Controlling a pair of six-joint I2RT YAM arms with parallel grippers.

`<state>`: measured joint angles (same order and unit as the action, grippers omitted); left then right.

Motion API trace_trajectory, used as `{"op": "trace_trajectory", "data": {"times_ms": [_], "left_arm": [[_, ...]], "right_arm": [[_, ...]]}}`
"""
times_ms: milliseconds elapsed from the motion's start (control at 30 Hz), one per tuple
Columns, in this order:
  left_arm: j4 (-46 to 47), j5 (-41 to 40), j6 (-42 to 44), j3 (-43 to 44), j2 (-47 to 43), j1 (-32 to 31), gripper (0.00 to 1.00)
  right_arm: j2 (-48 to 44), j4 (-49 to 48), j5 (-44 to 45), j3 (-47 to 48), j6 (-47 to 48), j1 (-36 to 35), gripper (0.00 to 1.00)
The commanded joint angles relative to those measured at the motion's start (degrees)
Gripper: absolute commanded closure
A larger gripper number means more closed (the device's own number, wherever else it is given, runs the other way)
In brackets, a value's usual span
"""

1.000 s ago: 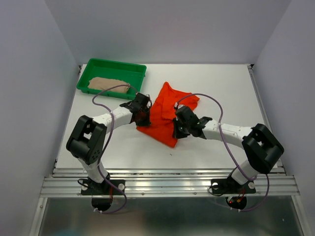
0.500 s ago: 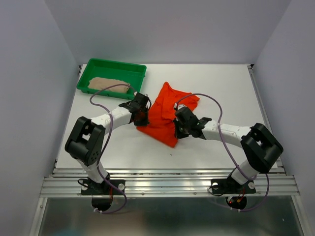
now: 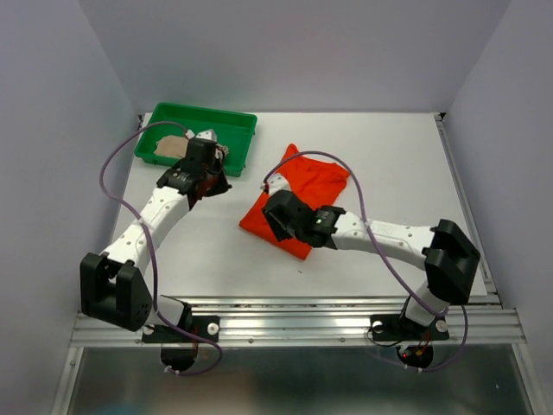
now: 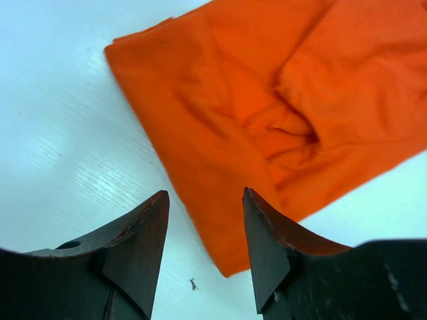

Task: Roll the t-shirts
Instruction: Roll the T-shirt to the center of the board.

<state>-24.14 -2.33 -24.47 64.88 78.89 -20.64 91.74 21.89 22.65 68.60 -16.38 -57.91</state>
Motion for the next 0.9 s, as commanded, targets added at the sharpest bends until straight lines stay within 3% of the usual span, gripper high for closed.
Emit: {"op": "trace_trajectory", "data": {"times_ms": [0,33,67,200,533,667,867], "left_arm": [[-3.19,-0.04,1.88,0.69,-4.79,4.91,1.0],[-3.45,-0.57,1.88,0.42,-6.11,5.52,1.0],[-3.72,-0.75,1.71,0.16,-6.64,5.96,1.0],[-3.37,-0.93,1.09,-1.6,-8.66,7.55,1.0],[-2.49,0.22,0.74,-4.41,-9.72,8.43,1.0],[-2.4,0.39,0.83,-4.76,-9.81,8.51,1.0],[-1.7,0.92,0.92,-5.56,-9.81,8.69,1.0]], "right_arm": [[7.03,3.51,11.52,3.64,6.27,-5.89,0.4],[8.18,3.6,13.01,4.69,7.67,-7.55,0.28],[9.23,3.6,13.72,5.22,8.2,-8.35,0.24],[13.54,2.46,15.75,6.98,10.84,-10.38,0.19],[21.28,-2.72,18.47,6.82,14.53,-11.44,0.23],[22.95,-4.92,20.41,4.88,14.8,-11.44,0.35],[24.62,-9.84,23.48,1.37,14.62,-11.44,0.36]]}}
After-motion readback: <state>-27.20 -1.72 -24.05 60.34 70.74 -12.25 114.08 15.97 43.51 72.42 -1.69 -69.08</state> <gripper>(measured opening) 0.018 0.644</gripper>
